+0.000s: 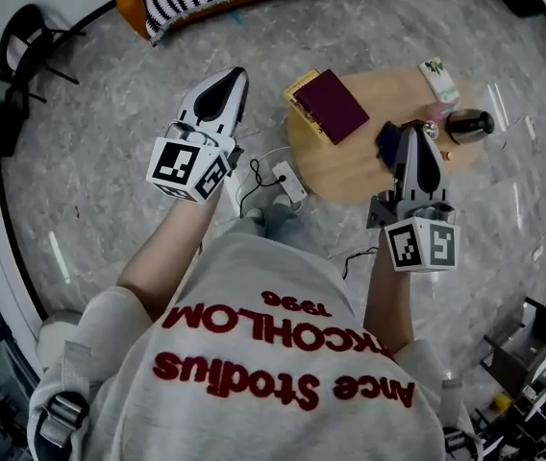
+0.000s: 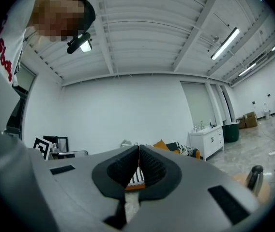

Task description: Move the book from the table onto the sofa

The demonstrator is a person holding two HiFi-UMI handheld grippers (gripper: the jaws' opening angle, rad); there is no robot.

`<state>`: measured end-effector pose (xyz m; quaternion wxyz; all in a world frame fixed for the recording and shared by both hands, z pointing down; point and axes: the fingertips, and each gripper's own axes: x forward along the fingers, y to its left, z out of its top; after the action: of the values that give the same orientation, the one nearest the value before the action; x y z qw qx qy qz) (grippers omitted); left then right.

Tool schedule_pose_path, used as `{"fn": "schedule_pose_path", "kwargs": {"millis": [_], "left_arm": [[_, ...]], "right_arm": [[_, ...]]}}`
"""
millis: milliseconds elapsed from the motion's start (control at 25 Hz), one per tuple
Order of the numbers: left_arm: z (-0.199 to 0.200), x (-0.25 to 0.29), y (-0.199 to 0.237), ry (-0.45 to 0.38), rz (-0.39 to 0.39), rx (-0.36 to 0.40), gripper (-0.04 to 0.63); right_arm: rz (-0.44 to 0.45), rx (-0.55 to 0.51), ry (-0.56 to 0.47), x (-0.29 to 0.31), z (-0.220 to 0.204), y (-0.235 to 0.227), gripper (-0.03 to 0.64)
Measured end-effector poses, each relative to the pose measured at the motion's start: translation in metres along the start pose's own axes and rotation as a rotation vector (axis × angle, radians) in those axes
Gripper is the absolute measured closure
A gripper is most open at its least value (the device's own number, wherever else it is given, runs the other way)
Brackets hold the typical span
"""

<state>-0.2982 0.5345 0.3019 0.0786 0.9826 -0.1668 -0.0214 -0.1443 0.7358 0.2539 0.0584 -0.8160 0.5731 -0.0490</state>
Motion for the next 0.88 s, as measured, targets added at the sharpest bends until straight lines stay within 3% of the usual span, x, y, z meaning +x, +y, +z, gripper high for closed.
{"fn": "schedule_pose_path", "kwargs": {"millis": [280, 560, 720, 880], "left_arm": [[0.004, 0.031, -0.013, -0.013, 0.020, 0.014, 0.577], [0.000, 0.064, -0.014, -0.010, -0.021, 0.021, 0.577], [-0.007, 0.096, -0.001, -0.006, -0.070, 0.028, 0.577], [-0.025, 0.153, 0.017, 0.035, -0.166, 0.019, 0.577]], "right_arm": [[0.023, 0.029, -0.005, 0.011, 0.003, -0.033, 0.589], [0.001, 0.045, -0.014, 0.027, 0.003, -0.052, 0.588], [-0.043, 0.037, -0.014, 0.046, -0.002, -0.066, 0.589], [-0.138, 0.054, -0.006, 0.082, -0.011, -0.092, 0.589]]}}
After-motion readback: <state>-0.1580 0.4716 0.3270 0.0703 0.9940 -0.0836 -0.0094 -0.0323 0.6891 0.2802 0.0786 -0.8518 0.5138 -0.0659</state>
